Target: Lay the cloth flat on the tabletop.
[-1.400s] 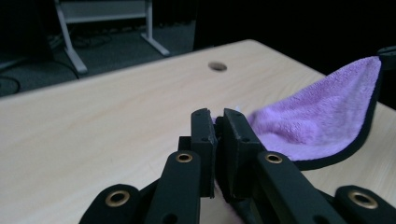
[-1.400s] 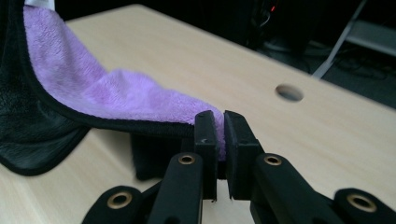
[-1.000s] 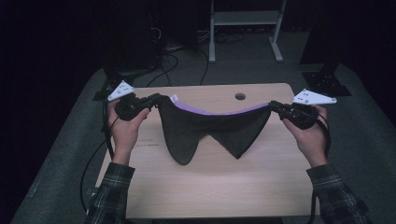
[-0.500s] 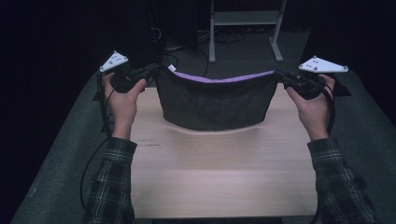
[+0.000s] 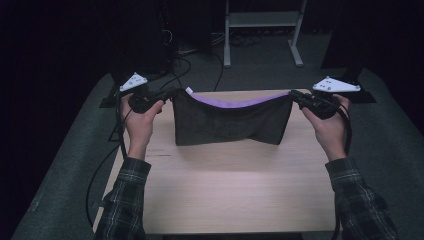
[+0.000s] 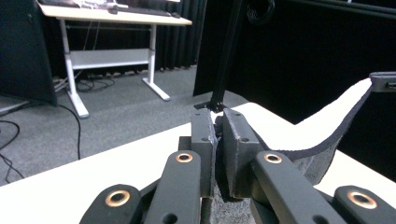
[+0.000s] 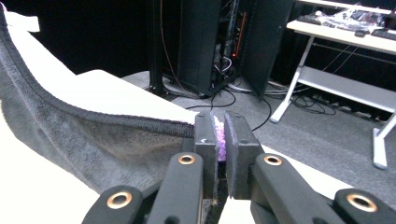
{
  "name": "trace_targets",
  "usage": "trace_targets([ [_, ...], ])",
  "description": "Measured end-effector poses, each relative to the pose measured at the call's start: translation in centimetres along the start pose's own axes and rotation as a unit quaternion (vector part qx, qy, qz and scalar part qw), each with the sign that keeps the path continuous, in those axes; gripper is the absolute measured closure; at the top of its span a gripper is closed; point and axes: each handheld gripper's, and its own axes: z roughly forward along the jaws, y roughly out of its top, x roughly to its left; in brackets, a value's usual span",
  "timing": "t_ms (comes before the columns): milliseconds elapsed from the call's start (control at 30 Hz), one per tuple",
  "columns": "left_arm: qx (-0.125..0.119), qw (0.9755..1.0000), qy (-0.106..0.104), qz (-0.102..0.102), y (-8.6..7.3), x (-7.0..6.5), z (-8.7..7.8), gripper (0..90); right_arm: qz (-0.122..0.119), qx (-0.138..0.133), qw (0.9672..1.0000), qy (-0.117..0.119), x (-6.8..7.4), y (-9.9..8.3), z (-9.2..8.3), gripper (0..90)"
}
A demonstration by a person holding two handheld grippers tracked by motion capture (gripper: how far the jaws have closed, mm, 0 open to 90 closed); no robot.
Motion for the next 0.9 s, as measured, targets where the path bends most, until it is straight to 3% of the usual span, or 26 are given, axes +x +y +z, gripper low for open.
trace_targets([
  [367, 0.016, 0.9996, -0.020, -0.007, -3.0, -1.1, -2.2, 83.1, 0.006, 0.008, 0.9991, 0.040, 1.2, -2.9, -1.7, 83.9],
  [700, 0.010, 0.9988, -0.048, -0.010, -4.8, -3.0, -6.3, 83.1, -0.002, 0.006, 0.9969, 0.079, 3.0, -4.6, -5.0, 83.8],
  [800, 0.017, 0.9984, -0.053, -0.007, -5.6, -3.7, -7.6, 83.1, -0.002, 0.008, 0.9958, 0.092, 3.5, -5.2, -6.0, 83.8],
  [900, 0.028, 0.9980, -0.056, -0.007, -6.5, -4.4, -8.8, 83.1, -0.003, 0.026, 0.9936, 0.110, 4.3, -6.5, -6.9, 83.8],
])
